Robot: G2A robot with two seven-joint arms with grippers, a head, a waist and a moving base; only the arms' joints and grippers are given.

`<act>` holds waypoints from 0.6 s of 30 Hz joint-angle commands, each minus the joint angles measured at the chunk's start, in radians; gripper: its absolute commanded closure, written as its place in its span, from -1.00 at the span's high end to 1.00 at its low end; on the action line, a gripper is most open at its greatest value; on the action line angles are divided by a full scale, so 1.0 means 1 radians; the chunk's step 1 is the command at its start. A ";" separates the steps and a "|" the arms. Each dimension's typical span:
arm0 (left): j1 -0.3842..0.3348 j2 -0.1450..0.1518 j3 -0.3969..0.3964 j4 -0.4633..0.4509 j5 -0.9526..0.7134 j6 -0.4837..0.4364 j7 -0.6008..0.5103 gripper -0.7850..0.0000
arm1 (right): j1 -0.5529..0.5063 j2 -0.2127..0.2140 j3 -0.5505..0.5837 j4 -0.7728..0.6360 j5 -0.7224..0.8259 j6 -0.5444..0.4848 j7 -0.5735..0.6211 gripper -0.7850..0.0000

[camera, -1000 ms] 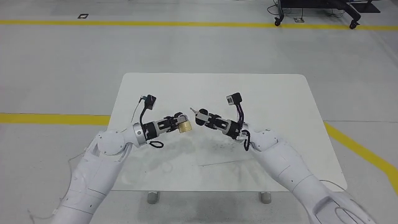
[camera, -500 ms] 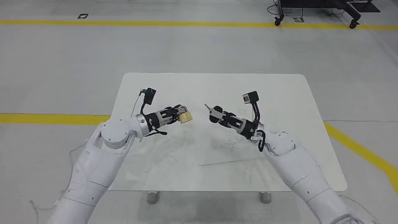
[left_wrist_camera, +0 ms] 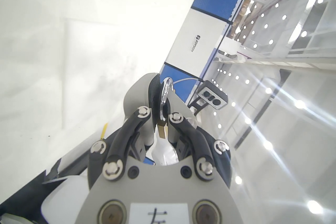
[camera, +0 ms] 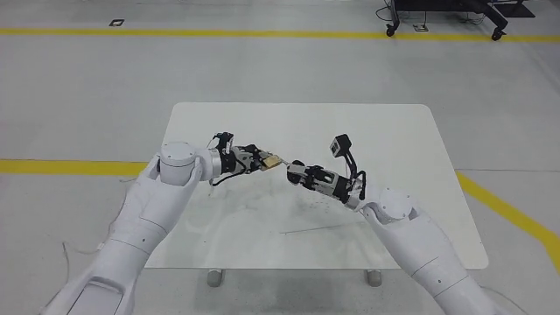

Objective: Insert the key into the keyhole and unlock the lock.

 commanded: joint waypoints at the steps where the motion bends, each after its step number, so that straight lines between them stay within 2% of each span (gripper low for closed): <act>1: -0.027 -0.012 0.009 0.069 -0.055 -0.011 -0.043 -1.00 | -0.029 0.007 0.013 -0.048 -0.020 0.074 -0.013 -1.00; 4: -0.048 -0.023 -0.005 0.125 -0.126 -0.065 -0.053 -1.00 | -0.067 0.014 0.029 -0.117 -0.043 0.150 -0.039 -1.00; 14: -0.038 -0.023 -0.008 0.116 -0.134 -0.070 -0.042 -1.00 | -0.067 0.014 0.029 -0.117 -0.043 0.150 -0.039 -1.00; 18: -0.009 -0.017 -0.029 0.077 -0.134 -0.100 -0.012 -1.00 | -0.056 0.004 -0.005 -0.108 -0.065 0.211 -0.115 -1.00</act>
